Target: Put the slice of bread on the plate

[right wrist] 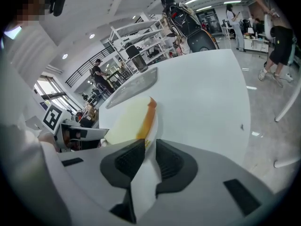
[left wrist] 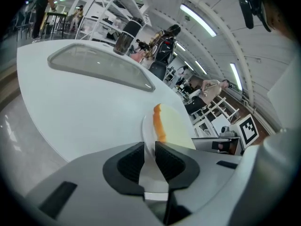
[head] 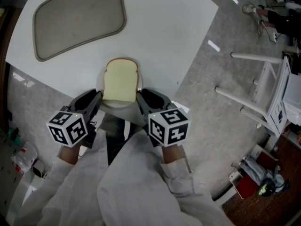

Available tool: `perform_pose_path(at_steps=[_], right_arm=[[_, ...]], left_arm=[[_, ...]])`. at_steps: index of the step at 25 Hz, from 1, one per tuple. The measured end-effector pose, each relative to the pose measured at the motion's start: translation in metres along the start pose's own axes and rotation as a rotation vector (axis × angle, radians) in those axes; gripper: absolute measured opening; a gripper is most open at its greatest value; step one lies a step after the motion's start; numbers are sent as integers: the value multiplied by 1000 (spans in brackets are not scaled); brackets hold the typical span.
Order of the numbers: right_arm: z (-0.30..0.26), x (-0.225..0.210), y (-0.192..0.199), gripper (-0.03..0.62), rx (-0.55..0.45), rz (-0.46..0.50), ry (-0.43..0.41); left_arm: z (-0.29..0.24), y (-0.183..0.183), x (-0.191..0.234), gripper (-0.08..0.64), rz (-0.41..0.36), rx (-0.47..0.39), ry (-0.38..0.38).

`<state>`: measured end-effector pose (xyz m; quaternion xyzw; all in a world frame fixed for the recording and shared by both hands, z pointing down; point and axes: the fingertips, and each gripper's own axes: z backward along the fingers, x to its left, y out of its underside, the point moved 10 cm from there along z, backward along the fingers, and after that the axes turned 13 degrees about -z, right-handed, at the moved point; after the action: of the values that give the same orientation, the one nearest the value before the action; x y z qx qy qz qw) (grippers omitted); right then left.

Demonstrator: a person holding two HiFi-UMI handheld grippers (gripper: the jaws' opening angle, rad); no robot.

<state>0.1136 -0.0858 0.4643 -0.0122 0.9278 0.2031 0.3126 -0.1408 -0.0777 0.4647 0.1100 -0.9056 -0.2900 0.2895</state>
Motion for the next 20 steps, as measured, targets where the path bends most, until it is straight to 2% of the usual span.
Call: perform_pose_path(at_steps=[11, 20], right_arm=[[-1, -2, 3, 61, 6, -64, -31], [1, -2, 5, 55, -33, -108, -22]], left_arm=[[-2, 2, 6, 61, 84, -25, 49], [-2, 0, 6, 60, 75, -22, 66]])
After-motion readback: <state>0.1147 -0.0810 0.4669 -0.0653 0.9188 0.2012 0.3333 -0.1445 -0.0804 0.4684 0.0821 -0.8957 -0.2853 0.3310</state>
